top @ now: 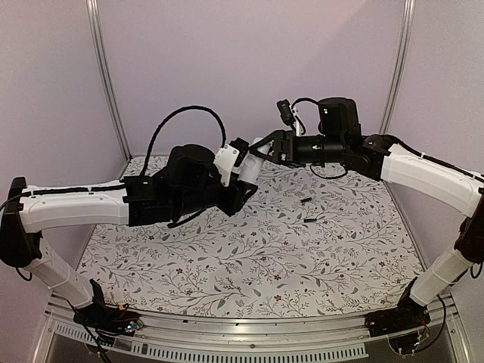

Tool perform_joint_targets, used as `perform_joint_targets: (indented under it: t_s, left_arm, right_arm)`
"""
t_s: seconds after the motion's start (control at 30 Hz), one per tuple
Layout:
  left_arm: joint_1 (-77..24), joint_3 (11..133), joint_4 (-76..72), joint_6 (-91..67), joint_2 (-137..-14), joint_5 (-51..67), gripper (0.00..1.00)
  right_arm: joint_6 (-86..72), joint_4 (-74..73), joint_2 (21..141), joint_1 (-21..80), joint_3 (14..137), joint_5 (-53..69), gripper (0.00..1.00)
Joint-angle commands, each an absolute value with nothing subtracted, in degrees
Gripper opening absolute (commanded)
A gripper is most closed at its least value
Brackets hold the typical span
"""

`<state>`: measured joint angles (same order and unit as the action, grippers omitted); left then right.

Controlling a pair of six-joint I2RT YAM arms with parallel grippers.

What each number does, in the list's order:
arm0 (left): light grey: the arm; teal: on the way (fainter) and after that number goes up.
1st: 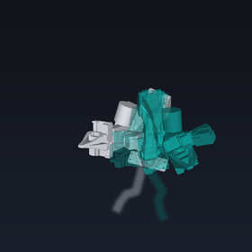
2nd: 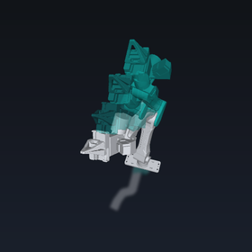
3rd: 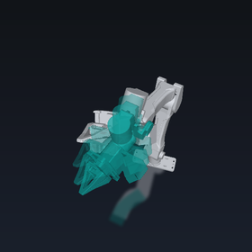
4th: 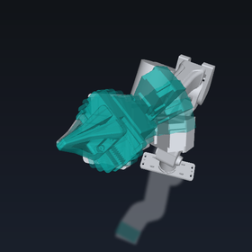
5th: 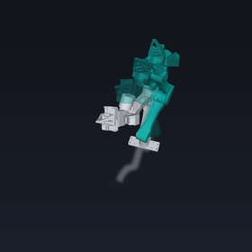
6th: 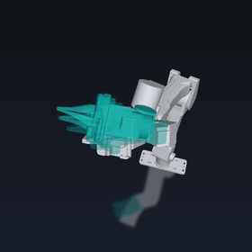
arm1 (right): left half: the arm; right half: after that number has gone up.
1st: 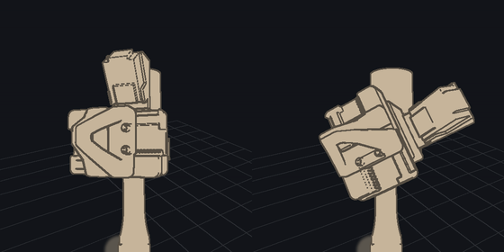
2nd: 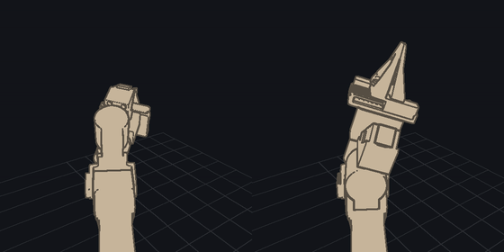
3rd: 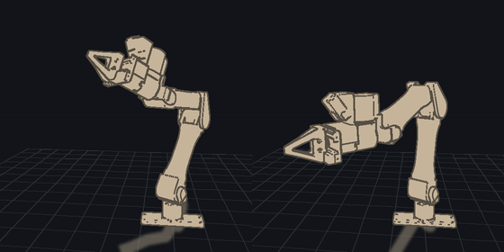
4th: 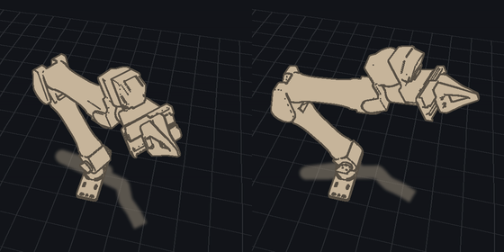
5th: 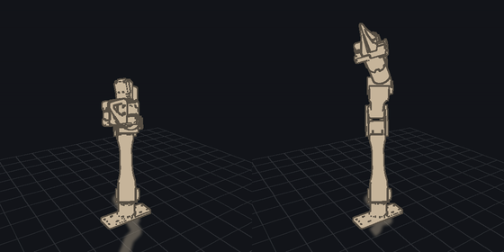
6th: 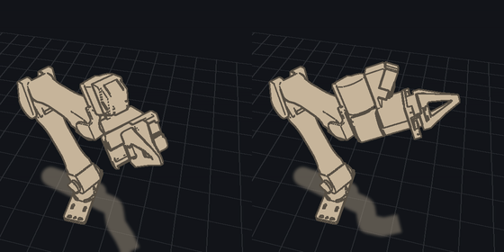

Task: Load the batteries into the remote control
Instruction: Pass from the left arm to the right

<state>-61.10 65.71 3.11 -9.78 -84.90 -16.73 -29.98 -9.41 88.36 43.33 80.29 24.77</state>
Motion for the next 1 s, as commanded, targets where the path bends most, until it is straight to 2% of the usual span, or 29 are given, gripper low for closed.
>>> perform_joint_targets:
  t_s: [0.0,0.13,0.5,0.6,0.7,0.8,0.87,0.93,0.97]
  left_arm:
    - [-62.3,67.2,4.2,-11.0,-85.6,-20.6,0.09]
    - [-62.3,67.0,4.3,-11.8,-85.5,-21.7,0.09]
    - [-62.4,68.0,3.2,-12.7,-86.9,-20.4,0.09]
    - [-62.4,68.1,3.3,-12.8,-86.8,-20.4,0.09]
    - [-62.5,67.9,3.3,-12.8,-86.6,-20.8,0.11]
    - [-62.4,67.5,3.9,-12.5,-86.0,-20.8,0.25]
    - [-62.2,66.7,3.7,-12.0,-84.7,-20.3,0.52]
    - [-62.1,65.7,3.2,-11.0,-83.2,-19.6,0.80]
    - [-62.0,65.2,3.1,-10.4,-82.3,-19.3,0.90]
  right_arm:
    - [-31.8,-7.1,90.5,43.9,80.2,23.5,0.63]
    - [-32.1,-6.9,91.0,44.0,80.1,23.2,0.58]
    - [-33.6,-4.0,93.6,44.1,80.6,24.2,0.57]
    - [-33.8,-3.8,94.0,44.1,80.7,24.2,0.52]
    - [-33.9,-3.6,94.0,44.1,80.7,24.6,0.43]
    - [-33.8,-3.6,93.9,44.1,80.7,25.6,0.29]
    - [-33.7,-3.6,93.9,43.8,80.8,27.3,0.17]
    - [-34.1,-3.6,93.8,43.5,80.7,28.8,0.10]
    - [-34.2,-3.6,93.7,43.2,80.6,29.6,0.07]
